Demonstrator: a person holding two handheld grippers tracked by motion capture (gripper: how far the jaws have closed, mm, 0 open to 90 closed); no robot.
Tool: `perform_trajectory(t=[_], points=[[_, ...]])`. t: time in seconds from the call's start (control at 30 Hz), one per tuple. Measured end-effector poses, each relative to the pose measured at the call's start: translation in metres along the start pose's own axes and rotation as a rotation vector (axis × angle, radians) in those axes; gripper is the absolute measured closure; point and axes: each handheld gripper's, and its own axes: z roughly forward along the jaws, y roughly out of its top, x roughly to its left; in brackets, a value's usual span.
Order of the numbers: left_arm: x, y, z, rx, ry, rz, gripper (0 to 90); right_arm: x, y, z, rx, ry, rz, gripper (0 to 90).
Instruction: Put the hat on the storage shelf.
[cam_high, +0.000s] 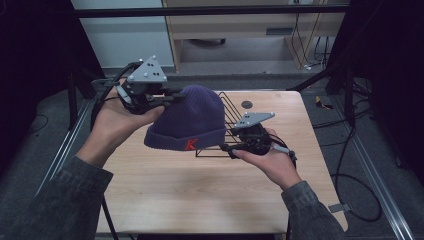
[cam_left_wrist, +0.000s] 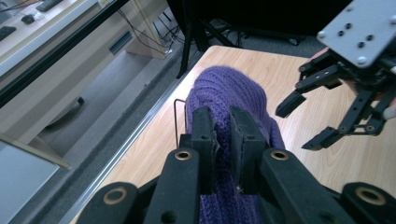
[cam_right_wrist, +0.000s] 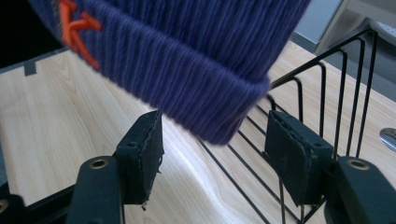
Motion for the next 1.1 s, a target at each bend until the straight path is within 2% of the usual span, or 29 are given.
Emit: perform_trajectory(t=[0.07,0.1,0.17,0.27,0.3,0.43,0.57,0.73,0.77,0.8,0.87,0.93,1.0,1.1], points=[[0.001,0.004,0.002,-0.012,-0.004,-0.001,80.8,-0.007,0.006,-0.001,0.004,-0.001,-0.003,37.4],[0.005,0.008,0.004,-0.034,-0.019,-0.005,80.7,-0.011,0.010,-0.001,0.004,-0.001,-0.003,37.5],[0.009,0.012,0.007,-0.034,-0.013,0.006,80.8,-0.016,0.014,-0.003,0.005,-0.001,-0.003,37.6],[0.014,0.015,0.010,-0.045,-0.023,-0.006,80.7,-0.023,0.019,-0.005,0.004,0.001,0.005,37.5],[0.016,0.018,0.011,-0.049,-0.025,-0.006,80.6,-0.032,0.022,-0.005,0.004,0.016,0.031,36.0],[0.025,0.025,0.015,-0.072,-0.034,-0.028,80.7,-0.043,0.023,-0.005,0.008,0.035,0.066,35.6],[0.028,0.030,0.019,-0.055,-0.030,-0.017,80.7,-0.051,0.023,-0.005,0.012,0.026,0.074,35.6],[0.029,0.037,0.023,-0.066,-0.023,-0.020,80.5,-0.060,0.023,-0.003,0.016,0.022,0.086,35.1],[0.030,0.039,0.025,-0.067,-0.021,-0.015,80.5,-0.060,0.025,-0.002,0.029,0.009,0.058,34.3],[0.029,0.041,0.027,-0.075,-0.022,-0.016,80.6,-0.060,0.026,-0.002,0.026,0.011,0.046,34.5],[0.029,0.044,0.029,-0.080,-0.026,-0.007,80.5,-0.061,0.028,-0.003,-0.006,0.037,0.061,35.6],[0.029,0.047,0.031,-0.091,-0.028,-0.012,80.5,-0.062,0.029,-0.001,-0.002,0.058,0.057,40.3],[0.028,0.048,0.032,-0.101,-0.034,-0.012,80.4,-0.064,0.030,-0.002,-0.006,0.050,0.044,52.5],[0.029,0.051,0.039,-0.081,-0.020,0.006,80.4,-0.069,0.029,-0.005,-0.016,0.042,0.072,68.1]])
